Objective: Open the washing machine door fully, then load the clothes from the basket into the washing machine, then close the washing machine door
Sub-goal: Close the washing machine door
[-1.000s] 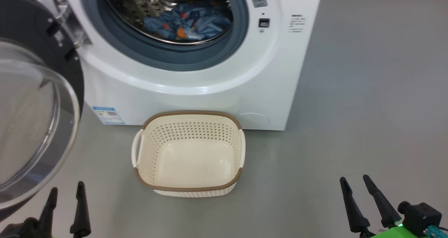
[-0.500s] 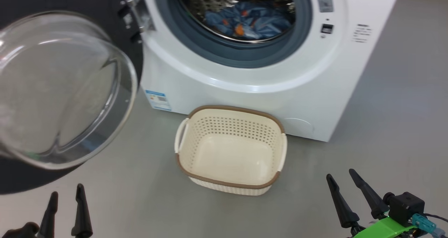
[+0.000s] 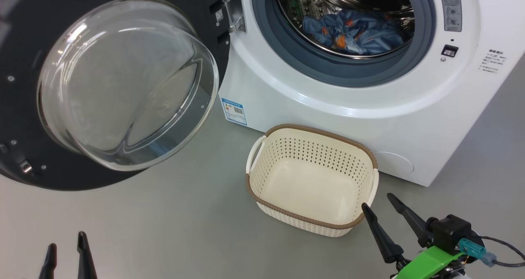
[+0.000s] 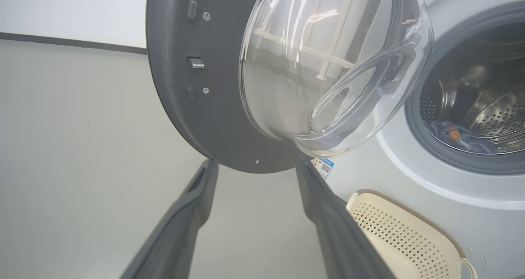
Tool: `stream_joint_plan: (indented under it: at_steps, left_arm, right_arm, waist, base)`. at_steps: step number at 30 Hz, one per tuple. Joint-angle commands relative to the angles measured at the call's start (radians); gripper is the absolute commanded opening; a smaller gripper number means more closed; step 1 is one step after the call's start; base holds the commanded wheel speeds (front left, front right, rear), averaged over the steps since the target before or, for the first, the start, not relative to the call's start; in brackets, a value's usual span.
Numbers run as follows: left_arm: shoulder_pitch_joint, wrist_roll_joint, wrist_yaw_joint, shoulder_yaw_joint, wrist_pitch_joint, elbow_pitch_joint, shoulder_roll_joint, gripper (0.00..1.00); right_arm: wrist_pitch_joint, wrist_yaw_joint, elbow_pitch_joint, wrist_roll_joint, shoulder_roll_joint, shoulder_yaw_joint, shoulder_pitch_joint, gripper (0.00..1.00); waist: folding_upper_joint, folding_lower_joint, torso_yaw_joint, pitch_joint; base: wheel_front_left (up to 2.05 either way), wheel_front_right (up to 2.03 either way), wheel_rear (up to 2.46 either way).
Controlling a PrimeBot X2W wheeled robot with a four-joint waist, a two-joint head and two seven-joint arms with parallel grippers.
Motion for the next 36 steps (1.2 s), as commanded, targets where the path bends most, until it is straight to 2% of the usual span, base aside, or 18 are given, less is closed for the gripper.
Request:
stream_joint_plan:
  at_steps: [1, 16, 18, 19, 20, 23, 27, 32, 36]
  left_arm:
    - [-0.012, -0.01, -0.002, 0.04, -0.004, -0.033, 0.009, 1.0]
    - [-0.016, -0.039, -0.002, 0.096, -0.004, -0.085, -0.005, 1.0]
    - [-0.031, -0.059, -0.002, 0.121, -0.004, -0.108, -0.004, 0.46]
    - [-0.041, -0.069, -0.002, 0.133, -0.004, -0.122, 0.004, 0.32]
    - [-0.052, -0.08, -0.002, 0.146, -0.004, -0.136, 0.017, 0.02]
    - [-0.125, -0.168, -0.002, 0.199, -0.004, -0.176, 0.095, 0.0]
    - [-0.231, -0.314, -0.002, 0.234, -0.004, -0.156, 0.22, 0.0]
    - [-0.371, -0.545, -0.002, 0.211, -0.004, -0.013, 0.402, 0.0]
    - [-0.486, -0.76, -0.002, 0.168, 0.036, 0.138, 0.515, 0.0]
  right_arm:
    - [-0.005, 0.002, -0.013, -0.015, -0.018, 0.031, -0.031, 1.0]
    - [-0.005, 0.002, 0.014, -0.01, -0.029, 0.085, -0.074, 1.0]
    - [-0.005, 0.002, 0.014, -0.009, -0.029, 0.081, -0.071, 1.0]
    - [-0.005, 0.002, 0.014, -0.01, -0.029, 0.079, -0.069, 1.0]
    - [-0.005, 0.002, 0.013, -0.01, -0.028, 0.077, -0.067, 1.0]
    - [-0.005, 0.002, 0.01, -0.016, -0.026, 0.063, -0.059, 1.0]
    - [-0.005, 0.002, 0.005, -0.027, -0.025, 0.051, -0.055, 1.0]
    - [-0.005, 0.002, -0.002, -0.04, -0.027, 0.033, -0.052, 1.0]
    - [-0.005, 0.002, -0.008, -0.051, -0.024, 0.017, -0.046, 1.0]
  waist:
    - [0.0, 0.0, 0.009, 0.007]
    - [0.0, 0.0, 0.016, 0.023]
    - [0.0, 0.0, 0.016, 0.026]
    - [0.0, 0.0, 0.016, 0.029]
    - [0.0, 0.0, 0.016, 0.032]
    - [0.0, 0.0, 0.017, 0.046]
    - [0.0, 0.0, 0.017, 0.067]
    - [0.0, 0.0, 0.017, 0.092]
    - [0.0, 0.0, 0.015, 0.109]
  base:
    - [0.0, 0.0, 0.0]
    - [0.0, 0.0, 0.0]
    - [0.0, 0.0, 0.0]
    - [0.0, 0.0, 0.0]
    - [0.0, 0.0, 0.0]
    - [0.0, 0.0, 0.0]
    - [0.0, 0.0, 0.0]
    - [0.0, 0.0, 0.0]
    - [0.0, 0.0, 0.0]
